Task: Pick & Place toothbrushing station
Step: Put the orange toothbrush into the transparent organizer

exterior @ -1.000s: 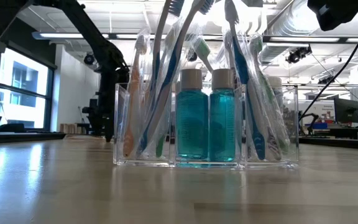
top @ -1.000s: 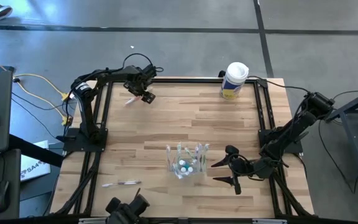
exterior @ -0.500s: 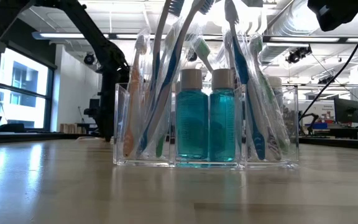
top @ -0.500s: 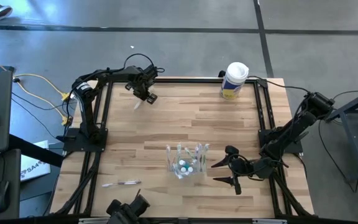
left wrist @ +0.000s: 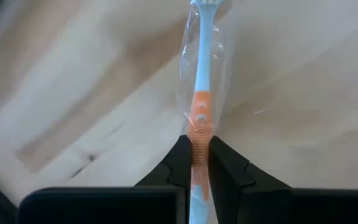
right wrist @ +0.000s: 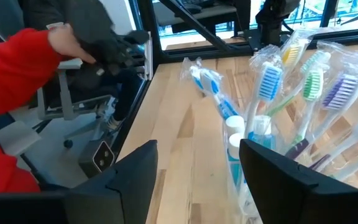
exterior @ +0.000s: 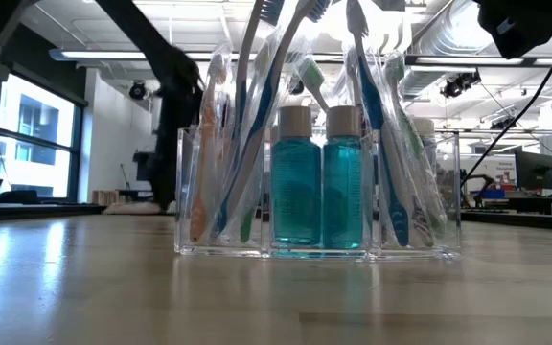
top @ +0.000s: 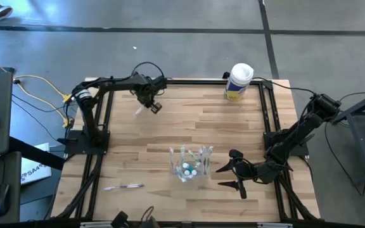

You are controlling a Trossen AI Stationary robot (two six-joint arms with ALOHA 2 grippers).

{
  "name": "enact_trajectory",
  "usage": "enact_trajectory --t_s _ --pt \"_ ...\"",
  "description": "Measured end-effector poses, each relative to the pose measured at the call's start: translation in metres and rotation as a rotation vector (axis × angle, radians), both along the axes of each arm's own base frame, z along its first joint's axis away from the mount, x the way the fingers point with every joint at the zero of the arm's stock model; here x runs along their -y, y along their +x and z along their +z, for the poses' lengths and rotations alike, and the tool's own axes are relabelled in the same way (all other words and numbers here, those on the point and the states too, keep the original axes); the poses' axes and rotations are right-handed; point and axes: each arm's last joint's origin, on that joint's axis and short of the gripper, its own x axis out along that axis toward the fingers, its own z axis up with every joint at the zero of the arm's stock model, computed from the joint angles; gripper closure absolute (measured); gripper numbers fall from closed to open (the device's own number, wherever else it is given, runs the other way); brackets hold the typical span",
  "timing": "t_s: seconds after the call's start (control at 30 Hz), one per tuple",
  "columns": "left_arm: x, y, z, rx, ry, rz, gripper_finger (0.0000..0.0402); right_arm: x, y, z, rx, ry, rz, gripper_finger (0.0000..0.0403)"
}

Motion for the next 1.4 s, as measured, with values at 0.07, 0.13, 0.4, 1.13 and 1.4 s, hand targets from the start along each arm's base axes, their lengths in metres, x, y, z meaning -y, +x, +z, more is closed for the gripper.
enact_trajectory --t_s 0.07,0.13,0.4,1.13,1.4 --pt "0.008 0.002 0.017 0.033 0.042 -0.011 0.0376 0.000 0.000 0.000 -0.002 -0.001 0.000 0.0182" --pt "0.018 0.000 0.031 0.047 0.062 -0.018 0.0376 0.000 0.000 -0.001 -0.006 -0.004 0.001 0.0182" --pt "0.091 -0.006 0.098 0.163 0.219 -0.100 0.0376 0.000 -0.001 -0.002 -0.015 -0.014 0.005 0.0182" --pt "0.355 -0.036 0.149 1.062 0.484 -0.416 0.0376 -0.001 -0.001 -0.002 -0.012 -0.067 0.044 0.0182" --pt "0.428 -0.029 0.107 1.213 0.626 -0.355 0.0376 -0.002 -0.001 -0.001 -0.004 -0.081 0.077 0.0182"
